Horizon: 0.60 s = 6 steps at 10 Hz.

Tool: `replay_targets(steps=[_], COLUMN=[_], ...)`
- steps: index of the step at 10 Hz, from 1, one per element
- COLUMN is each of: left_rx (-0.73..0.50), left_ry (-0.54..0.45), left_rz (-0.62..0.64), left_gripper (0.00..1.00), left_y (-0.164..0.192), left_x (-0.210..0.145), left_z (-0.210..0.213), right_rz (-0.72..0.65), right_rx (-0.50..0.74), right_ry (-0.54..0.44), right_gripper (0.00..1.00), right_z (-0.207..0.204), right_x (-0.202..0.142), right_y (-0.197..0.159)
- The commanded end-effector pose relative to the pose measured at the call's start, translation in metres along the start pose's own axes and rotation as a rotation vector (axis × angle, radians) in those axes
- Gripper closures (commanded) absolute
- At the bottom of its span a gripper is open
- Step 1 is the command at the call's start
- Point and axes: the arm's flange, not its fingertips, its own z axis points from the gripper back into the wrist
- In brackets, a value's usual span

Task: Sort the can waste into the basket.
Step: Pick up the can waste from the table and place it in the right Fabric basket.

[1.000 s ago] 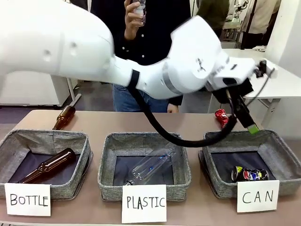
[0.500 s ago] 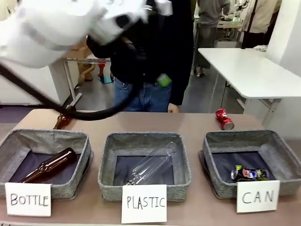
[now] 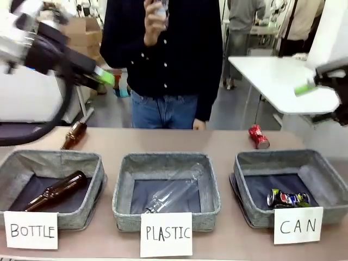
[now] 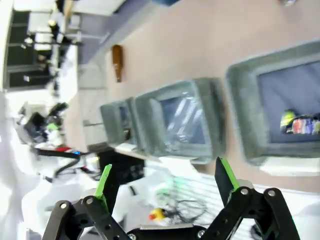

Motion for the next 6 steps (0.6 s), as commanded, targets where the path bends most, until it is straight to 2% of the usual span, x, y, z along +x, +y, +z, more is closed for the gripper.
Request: replay_targets(steps=[1,2,3,4,5,6], left_rx=[-0.137,-0.158,-0.186,-0.19,-0.204,-0.161], left_ry=[-0.18,-0.269,-0.347,-0.371,-0.311,-0.129], left_rz=[0.156,0.215,0.264,0.292,0.283,0.284], left_gripper=[0.0,0.0,0.0,0.0,0.0,0.0], left_y=[0.023,0.04,0.055,0.068,0.076,0.087], left_x=[-0.036,-0.059,-0.083,-0.111,-0.135,-0.161], left_z=[0.029,0.046,0.059,0.064,0.057,0.038], right_rz=[-0.171,-0.185,-0.183,-0.133,-0.133,-0.133], right_rx=[0.123,0.137,0.139,0.099,0.099,0.099], right_ry=[0.029,0.064,0.055,0.058,0.058,0.058], right_gripper=[0.0,0.0,0.0,0.0,0.0,0.0], right_z=[-0.029,-0.034,-0.041,-0.023,-0.023,-0.023], right_x=[0.001,0.008,0.015,0.012,0.012,0.012], right_y=[-0.01,-0.008,-0.006,-0.004,-0.004,-0.004])
